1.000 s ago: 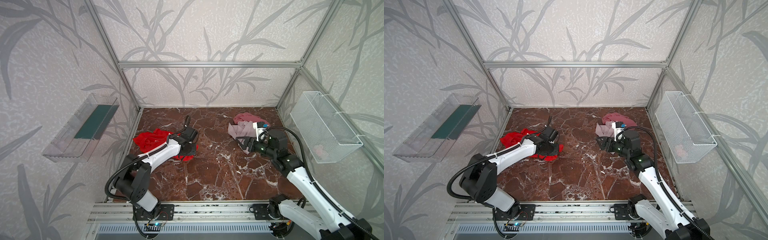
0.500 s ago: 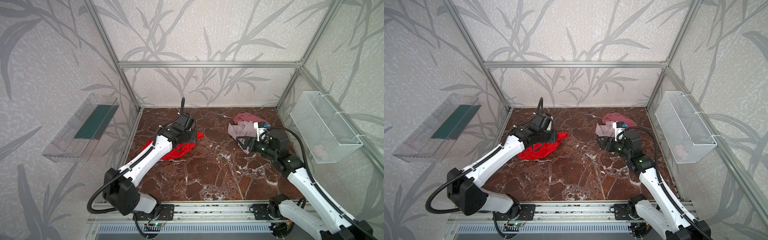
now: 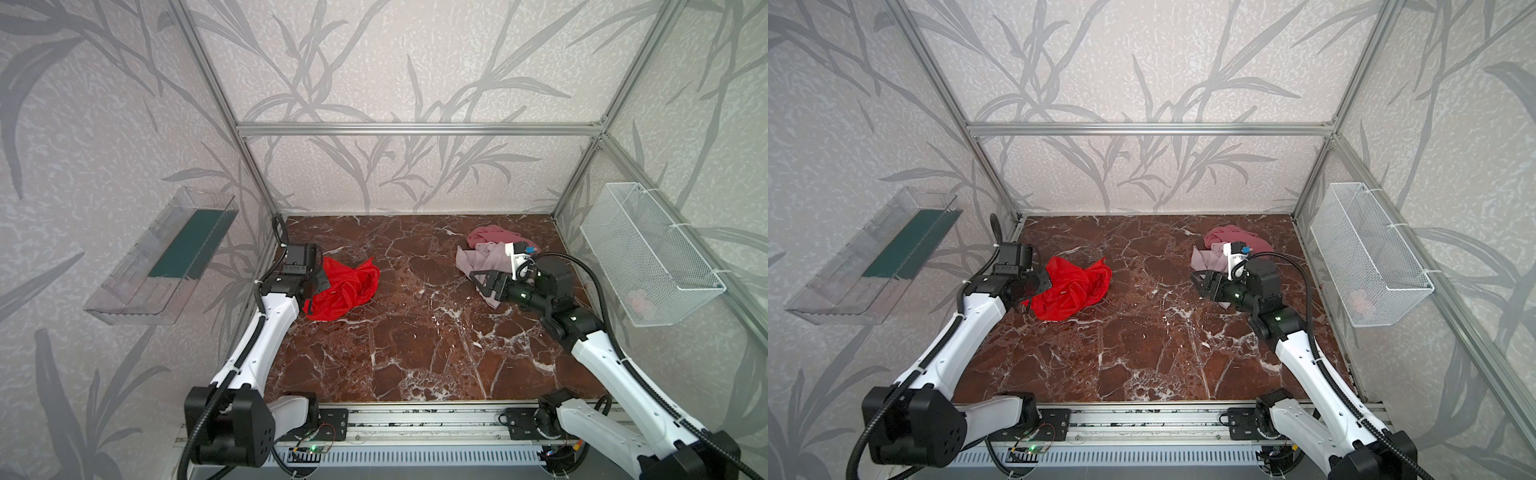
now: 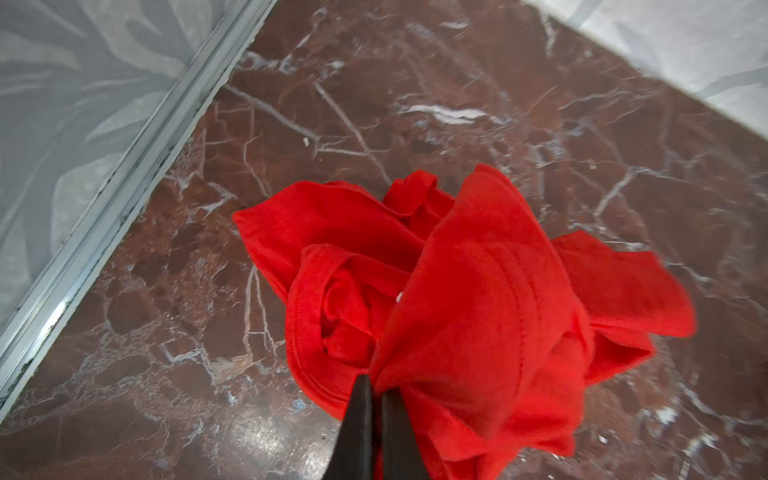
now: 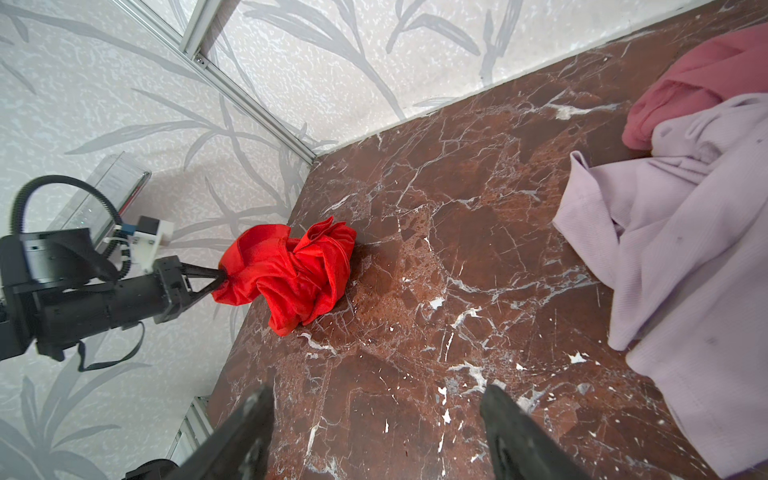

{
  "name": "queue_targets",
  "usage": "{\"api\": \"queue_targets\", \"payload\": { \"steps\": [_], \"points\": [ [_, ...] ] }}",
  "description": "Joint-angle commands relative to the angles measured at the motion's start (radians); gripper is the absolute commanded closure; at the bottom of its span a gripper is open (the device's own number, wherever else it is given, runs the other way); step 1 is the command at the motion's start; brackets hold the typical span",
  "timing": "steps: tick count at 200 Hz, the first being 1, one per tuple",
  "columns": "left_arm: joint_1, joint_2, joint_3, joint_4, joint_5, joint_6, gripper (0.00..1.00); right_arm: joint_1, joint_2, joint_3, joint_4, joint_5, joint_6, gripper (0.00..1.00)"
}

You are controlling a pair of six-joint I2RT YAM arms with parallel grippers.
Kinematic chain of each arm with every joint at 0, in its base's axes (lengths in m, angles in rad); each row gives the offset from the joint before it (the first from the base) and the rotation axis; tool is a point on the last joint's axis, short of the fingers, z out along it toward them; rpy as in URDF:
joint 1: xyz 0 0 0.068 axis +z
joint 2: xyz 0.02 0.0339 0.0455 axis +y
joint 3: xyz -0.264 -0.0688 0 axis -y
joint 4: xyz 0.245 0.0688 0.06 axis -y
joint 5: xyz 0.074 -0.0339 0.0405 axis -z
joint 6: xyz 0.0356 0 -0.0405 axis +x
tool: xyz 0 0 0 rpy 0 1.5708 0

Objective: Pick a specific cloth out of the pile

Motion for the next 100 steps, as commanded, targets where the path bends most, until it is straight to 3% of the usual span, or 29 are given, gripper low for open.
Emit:
{"api": "queue_targets", "payload": {
  "steps": [1, 100],
  "points": [
    [0.011, 0.058, -0.01, 0.039, -0.079, -0.023, 1.0, -0.001, 0.007, 0.009, 0.028, -0.029, 0.01, 0.22],
    [0.021, 0.188, -0.006, 0.086, -0.143, 0.0, 1.0, -0.002, -0.011, 0.033, -0.033, -0.015, -0.017, 0.22]
  ]
}}
